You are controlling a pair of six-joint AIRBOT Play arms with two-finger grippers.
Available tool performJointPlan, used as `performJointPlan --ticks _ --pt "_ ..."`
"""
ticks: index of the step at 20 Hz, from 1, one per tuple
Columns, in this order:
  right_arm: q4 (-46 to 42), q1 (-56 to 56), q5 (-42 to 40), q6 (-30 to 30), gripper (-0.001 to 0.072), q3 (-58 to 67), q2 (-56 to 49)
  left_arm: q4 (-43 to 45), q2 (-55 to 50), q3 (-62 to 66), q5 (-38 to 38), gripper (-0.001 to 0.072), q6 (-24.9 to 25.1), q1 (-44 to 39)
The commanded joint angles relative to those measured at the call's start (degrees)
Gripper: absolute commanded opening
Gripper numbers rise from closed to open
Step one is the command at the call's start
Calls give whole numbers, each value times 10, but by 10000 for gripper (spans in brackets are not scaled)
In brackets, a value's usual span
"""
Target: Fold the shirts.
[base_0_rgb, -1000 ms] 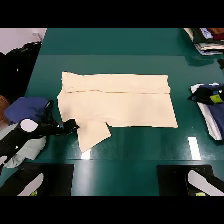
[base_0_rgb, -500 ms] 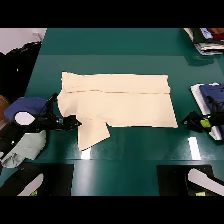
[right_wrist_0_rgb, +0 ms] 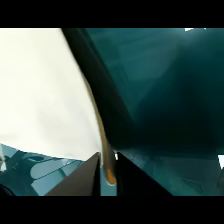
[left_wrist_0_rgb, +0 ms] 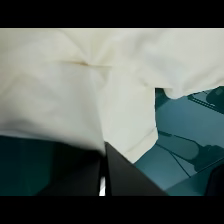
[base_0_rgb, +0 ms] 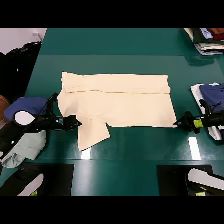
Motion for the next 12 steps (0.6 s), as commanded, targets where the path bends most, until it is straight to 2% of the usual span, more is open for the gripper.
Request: performJointPlan --ticks 1,4,7,10,12 --pt "6 0 21 -26 15 1 0 1 1 1 -10 30 0 0" --pt "-8 0 30 -27 13 1 37 34 2 9 -74 28 -1 0" --pt "-74 -1 74 -23 13 1 124 101 18 12 -158 28 -17 -21" --pt "-168 -7 122 0 14 1 219 126 101 13 -176 29 -86 -75" --pt "-201 -30 141 11 13 1 280 125 161 22 -201 30 -137 -86"
